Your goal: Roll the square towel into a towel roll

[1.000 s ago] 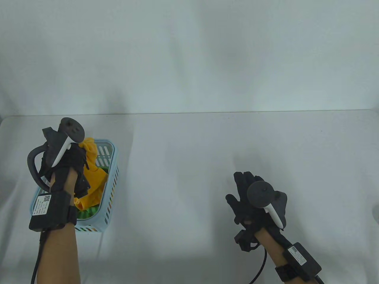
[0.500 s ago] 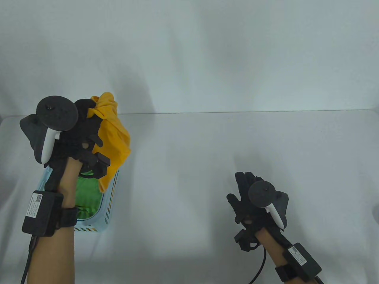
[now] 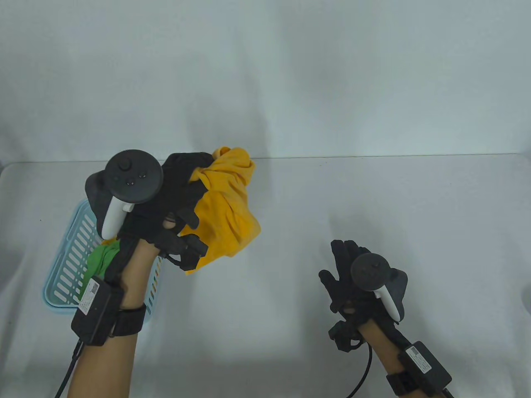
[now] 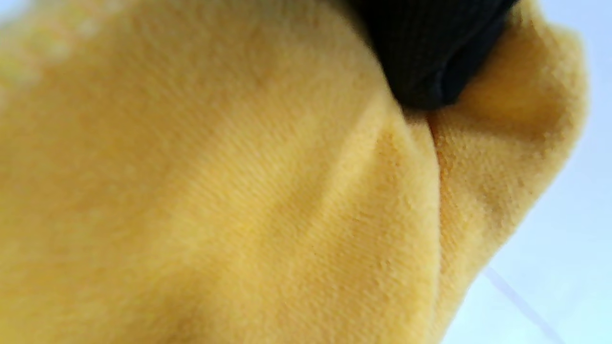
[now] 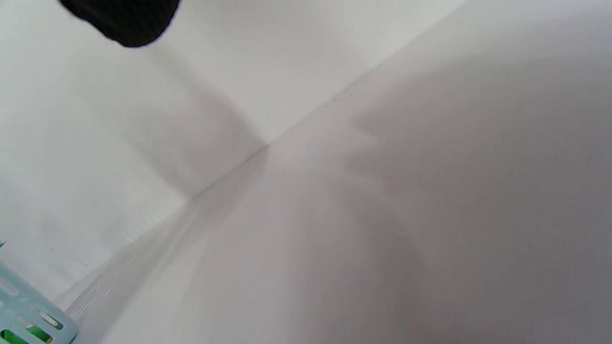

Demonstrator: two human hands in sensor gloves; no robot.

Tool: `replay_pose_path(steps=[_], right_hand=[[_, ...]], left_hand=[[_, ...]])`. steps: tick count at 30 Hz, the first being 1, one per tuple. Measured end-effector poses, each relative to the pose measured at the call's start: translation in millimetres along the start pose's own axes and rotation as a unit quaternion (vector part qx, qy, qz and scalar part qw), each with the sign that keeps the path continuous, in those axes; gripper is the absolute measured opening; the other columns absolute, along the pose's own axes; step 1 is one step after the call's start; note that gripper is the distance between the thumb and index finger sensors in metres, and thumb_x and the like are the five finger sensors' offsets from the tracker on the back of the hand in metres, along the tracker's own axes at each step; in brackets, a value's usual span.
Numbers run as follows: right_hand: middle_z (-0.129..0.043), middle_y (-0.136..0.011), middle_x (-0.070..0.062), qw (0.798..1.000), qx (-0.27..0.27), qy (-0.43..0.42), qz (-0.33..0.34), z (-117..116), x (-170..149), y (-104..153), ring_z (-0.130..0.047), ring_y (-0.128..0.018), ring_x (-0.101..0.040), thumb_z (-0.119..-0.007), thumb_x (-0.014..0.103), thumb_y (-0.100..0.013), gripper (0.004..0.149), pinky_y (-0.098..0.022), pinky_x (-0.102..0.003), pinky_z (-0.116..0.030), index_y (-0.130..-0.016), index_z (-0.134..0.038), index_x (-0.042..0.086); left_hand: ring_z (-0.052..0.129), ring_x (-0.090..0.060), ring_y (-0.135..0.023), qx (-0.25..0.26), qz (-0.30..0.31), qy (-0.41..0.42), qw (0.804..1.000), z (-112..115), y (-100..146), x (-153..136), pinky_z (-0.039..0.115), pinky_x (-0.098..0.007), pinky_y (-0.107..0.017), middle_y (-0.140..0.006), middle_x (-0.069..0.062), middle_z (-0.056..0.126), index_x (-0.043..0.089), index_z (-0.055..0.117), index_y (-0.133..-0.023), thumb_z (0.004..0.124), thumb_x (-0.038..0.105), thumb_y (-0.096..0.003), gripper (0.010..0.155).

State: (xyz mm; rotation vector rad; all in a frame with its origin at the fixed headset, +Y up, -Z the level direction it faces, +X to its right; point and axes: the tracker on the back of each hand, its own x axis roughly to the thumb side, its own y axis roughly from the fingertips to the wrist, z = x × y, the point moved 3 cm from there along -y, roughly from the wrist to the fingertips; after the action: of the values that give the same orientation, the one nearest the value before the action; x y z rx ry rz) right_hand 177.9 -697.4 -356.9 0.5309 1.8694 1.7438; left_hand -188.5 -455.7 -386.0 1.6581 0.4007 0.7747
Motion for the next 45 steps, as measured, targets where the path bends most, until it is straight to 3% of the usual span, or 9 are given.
replay_pose_path(steps=[6,14,20,25,29,32,38,45], right_hand=[[-0.026,-0.113,0.009,1.0,-0.002,-0.006,0.004,0.2,0.7,-0.1,-0.022,-0.109,-0.033,-0.068,0.058,-0.036,0.075,-0.074,-0.065,-0.026,-0.099,-0.03,0.044],[-0.027,-0.113,0.009,1.0,-0.007,-0.003,0.009,0.1,2.1,0.4,-0.023,-0.109,-0.033,-0.068,0.059,-0.036,0.075,-0.074,-0.065,-0.027,-0.099,-0.03,0.044],[-0.028,-0.113,0.009,1.0,-0.003,-0.004,0.015,-2.2,4.7,1.5,-0.024,-0.109,-0.033,-0.068,0.058,-0.036,0.075,-0.074,-0.065,-0.027,-0.099,-0.03,0.044],[-0.028,-0.113,0.009,1.0,0.003,0.012,0.013,-8.9,4.6,-0.2,-0.025,-0.109,-0.033,-0.068,0.058,-0.036,0.075,-0.074,-0.065,-0.028,-0.099,-0.03,0.043],[-0.031,-0.113,0.009,1.0,0.001,0.002,0.021,-9.6,8.3,-0.5,-0.027,-0.108,-0.033,-0.068,0.059,-0.036,0.074,-0.074,-0.065,-0.029,-0.099,-0.032,0.043],[-0.043,-0.111,0.007,0.997,0.008,-0.025,0.078,-10.0,26.8,7.8,-0.039,-0.106,-0.034,-0.069,0.058,-0.036,0.071,-0.074,-0.063,-0.039,-0.098,-0.04,0.044],[-0.067,-0.1,0.007,0.977,0.079,-0.101,0.171,-31.3,70.3,29.4,-0.067,-0.096,-0.031,-0.072,0.053,-0.037,0.06,-0.069,-0.058,-0.057,-0.094,-0.058,0.041],[-0.063,-0.102,0.003,0.966,0.146,-0.157,0.144,-47.7,93.7,23.9,-0.07,-0.093,-0.031,-0.073,0.055,-0.036,0.07,-0.067,-0.058,-0.06,-0.097,-0.049,0.034]], left_hand=[[0.1,-0.017,-0.064,-0.011,-0.026,-0.021,0.999,48.6,9.0,-14.6,0.081,-0.045,-0.06,-0.09,0.003,0.081,0.033,0.075,-0.09,0.082,0.038,-0.0402,0.051],[0.104,-0.016,-0.057,-0.031,-0.059,-0.103,0.992,85.7,12.8,-27.8,0.085,-0.043,-0.055,-0.085,0.0,0.083,0.028,0.074,-0.09,0.082,0.04,-0.0395,0.052],[0.102,-0.018,-0.065,-0.05,-0.052,-0.036,0.997,114.9,32.4,-52.3,0.082,-0.045,-0.059,-0.09,0.001,0.082,0.029,0.073,-0.092,0.082,0.035,-0.04,0.053],[0.099,-0.016,-0.066,-0.112,-0.046,0.019,0.992,139.8,41.3,-79.6,0.08,-0.044,-0.06,-0.093,0.001,0.077,0.028,0.065,-0.099,0.084,0.036,-0.0386,0.064],[0.099,-0.015,-0.061,-0.118,-0.058,0.02,0.991,147.9,45.0,-86.4,0.081,-0.044,-0.058,-0.09,0.001,0.078,0.027,0.065,-0.099,0.084,0.04,-0.0382,0.065],[0.1,-0.015,-0.059,-0.109,-0.059,0.003,0.992,150.3,43.2,-82.6,0.082,-0.044,-0.057,-0.089,0.001,0.079,0.027,0.066,-0.099,0.083,0.039,-0.039,0.064],[0.1,-0.014,-0.06,-0.113,-0.052,0.007,0.992,158.9,42.8,-74.3,0.083,-0.043,-0.057,-0.089,0.001,0.079,0.027,0.066,-0.098,0.083,0.039,-0.0392,0.063],[0.102,-0.013,-0.063,-0.138,-0.033,0.068,0.988,168.0,46.0,-62.7,0.084,-0.041,-0.058,-0.091,0.002,0.079,0.027,0.065,-0.099,0.081,0.043,-0.0391,0.064]])
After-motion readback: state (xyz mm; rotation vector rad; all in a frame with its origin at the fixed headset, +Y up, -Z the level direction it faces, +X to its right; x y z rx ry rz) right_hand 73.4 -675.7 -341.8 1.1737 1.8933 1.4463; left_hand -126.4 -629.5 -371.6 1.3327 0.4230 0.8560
